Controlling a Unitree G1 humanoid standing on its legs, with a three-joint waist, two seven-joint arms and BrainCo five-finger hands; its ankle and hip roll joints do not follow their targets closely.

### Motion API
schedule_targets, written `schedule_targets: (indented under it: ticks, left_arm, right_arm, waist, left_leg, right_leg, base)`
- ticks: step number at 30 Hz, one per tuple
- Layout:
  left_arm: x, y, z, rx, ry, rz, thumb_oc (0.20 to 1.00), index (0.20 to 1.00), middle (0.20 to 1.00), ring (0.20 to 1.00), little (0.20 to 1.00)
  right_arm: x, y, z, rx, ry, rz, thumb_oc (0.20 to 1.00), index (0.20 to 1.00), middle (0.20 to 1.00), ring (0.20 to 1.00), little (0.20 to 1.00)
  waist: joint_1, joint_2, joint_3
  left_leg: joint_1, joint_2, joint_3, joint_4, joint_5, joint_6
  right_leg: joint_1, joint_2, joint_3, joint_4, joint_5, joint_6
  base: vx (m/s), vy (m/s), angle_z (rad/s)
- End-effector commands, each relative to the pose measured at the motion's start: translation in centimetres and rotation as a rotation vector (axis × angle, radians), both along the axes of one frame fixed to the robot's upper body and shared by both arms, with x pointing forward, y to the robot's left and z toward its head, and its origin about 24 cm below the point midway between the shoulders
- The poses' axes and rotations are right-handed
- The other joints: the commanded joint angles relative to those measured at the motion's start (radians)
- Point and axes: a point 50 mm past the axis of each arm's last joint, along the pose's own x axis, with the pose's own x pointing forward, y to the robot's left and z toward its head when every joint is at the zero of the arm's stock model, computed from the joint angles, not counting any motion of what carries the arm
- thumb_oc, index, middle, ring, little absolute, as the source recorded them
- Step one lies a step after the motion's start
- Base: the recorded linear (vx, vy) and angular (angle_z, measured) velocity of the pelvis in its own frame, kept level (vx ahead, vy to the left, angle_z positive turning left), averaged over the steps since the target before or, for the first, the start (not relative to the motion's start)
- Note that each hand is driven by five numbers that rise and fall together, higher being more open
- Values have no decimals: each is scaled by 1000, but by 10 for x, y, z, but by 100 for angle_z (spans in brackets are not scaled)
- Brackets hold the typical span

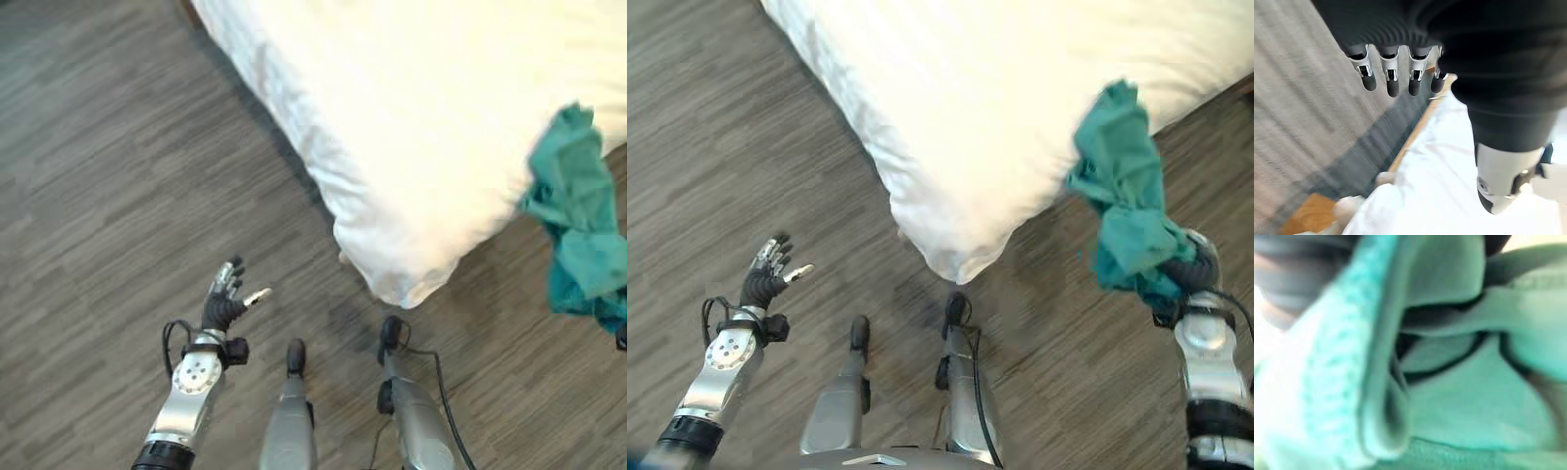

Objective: Pick up bed clothes into laundry basket.

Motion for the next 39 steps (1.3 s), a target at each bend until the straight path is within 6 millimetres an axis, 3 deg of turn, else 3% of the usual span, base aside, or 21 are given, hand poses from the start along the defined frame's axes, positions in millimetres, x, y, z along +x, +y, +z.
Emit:
schedule_targets:
  ticks: [1, 3, 8, 9, 11, 12, 14, 18, 20, 23, 33, 39]
  left_arm:
    - [-3, 0, 1, 37, -9, -32, 1000, 1000, 1000, 1000, 1000]
    - [-8, 3, -4, 36, 18, -17, 1000, 1000, 1000, 1000, 1000]
    - [-12, 5, -9, 38, 45, 5, 1000, 1000, 1000, 1000, 1000]
    - [-10, 5, -9, 32, 40, 26, 1000, 1000, 1000, 1000, 1000]
    - [-12, 7, -9, 33, 44, 36, 1000, 1000, 1000, 1000, 1000]
    - [-12, 10, -5, 35, 28, 64, 1000, 1000, 1000, 1000, 1000]
    - [-14, 11, -6, 39, 34, 66, 1000, 1000, 1000, 1000, 1000]
    - [-18, 7, -4, 6, 6, 102, 1000, 1000, 1000, 1000, 1000]
    - [-17, 6, -2, 1, -12, 111, 1000, 1000, 1000, 1000, 1000]
    - [-19, 5, -2, -4, -20, 122, 1000, 1000, 1000, 1000, 1000]
    - [-24, 12, -3, 20, -16, 150, 1000, 1000, 1000, 1000, 1000]
    - [-22, 14, 2, 30, -45, 159, 1000, 1000, 1000, 1000, 1000]
  right_arm:
    - [16, -1, 48, -16, -238, 43, 200, 200, 200, 200, 200]
    - [9, 6, 50, 83, -322, 82, 200, 200, 200, 200, 200]
    - [6, 22, 53, 296, -532, 138, 200, 200, 200, 200, 200]
    - [6, 39, 53, 427, -645, 208, 200, 200, 200, 200, 200]
    - [5, 49, 53, 453, -662, 241, 200, 200, 200, 200, 200]
    - [1, 76, 53, 570, -738, 371, 200, 200, 200, 200, 200]
    - [-1, 81, 48, 613, -735, 372, 200, 200, 200, 200, 200]
    - [-8, 131, 32, 884, -814, 503, 200, 200, 200, 200, 200]
    - [-7, 142, 25, 947, -808, 508, 200, 200, 200, 200, 200]
    - [-6, 150, 19, 1008, -815, 487, 200, 200, 200, 200, 200]
    - [-8, 139, 28, 926, -843, 458, 200, 200, 200, 200, 200]
    - [-7, 146, 19, 942, -775, 463, 200, 200, 200, 200, 200]
  waist:
    - [7, -2, -90]
    - [-10, -9, -161]
    - [-26, -11, -229]
    - [-34, -8, -253]
    - [-37, -9, -265]
    - [-43, -6, -281]
    - [-46, -7, -291]
    - [-47, 0, -317]
    - [-47, 1, -320]
    - [-43, 1, -319]
    - [-35, 4, -287]
    - [-31, 3, -272]
  left_leg:
    - [-20, -63, -21, -4, 57, 76]
    - [51, -62, -5, -4, 32, 88]
    - [103, -64, 10, -4, 13, 95]
    - [126, -67, 16, -4, 3, 100]
    - [139, -68, 20, -4, -2, 102]
    - [159, -69, 25, -4, -8, 106]
    - [173, -68, 29, -4, -13, 107]
    - [217, -69, 42, -4, -28, 114]
    - [230, -70, 47, -4, -31, 116]
    - [241, -76, 50, -4, -35, 122]
    - [218, -108, 45, -4, -29, 142]
    - [214, -122, 42, -4, -26, 150]
  right_leg:
    - [84, 10, 44, 14, -57, 53]
    - [145, 6, 61, 15, -66, 57]
    - [188, 5, 72, 17, -67, 60]
    - [205, 4, 81, 22, -70, 60]
    - [214, 4, 85, 23, -73, 61]
    - [231, 5, 93, 32, -79, 59]
    - [243, 5, 96, 30, -82, 59]
    - [275, 5, 104, 40, -96, 57]
    - [285, 4, 107, 40, -97, 59]
    - [296, -3, 110, 43, -95, 62]
    - [266, -35, 116, 68, -72, 81]
    - [253, -49, 123, 82, -57, 88]
  base:
    - [94, 66, -19]
    - [125, 107, -11]
    - [68, 85, -6]
    - [38, 88, -12]
    - [34, 69, -18]
    - [27, 57, -12]
    - [44, 41, -5]
    - [40, 54, -11]
    - [8, 62, -14]
    - [1, 57, -3]
    - [-37, 68, 2]
    - [-37, 54, 0]
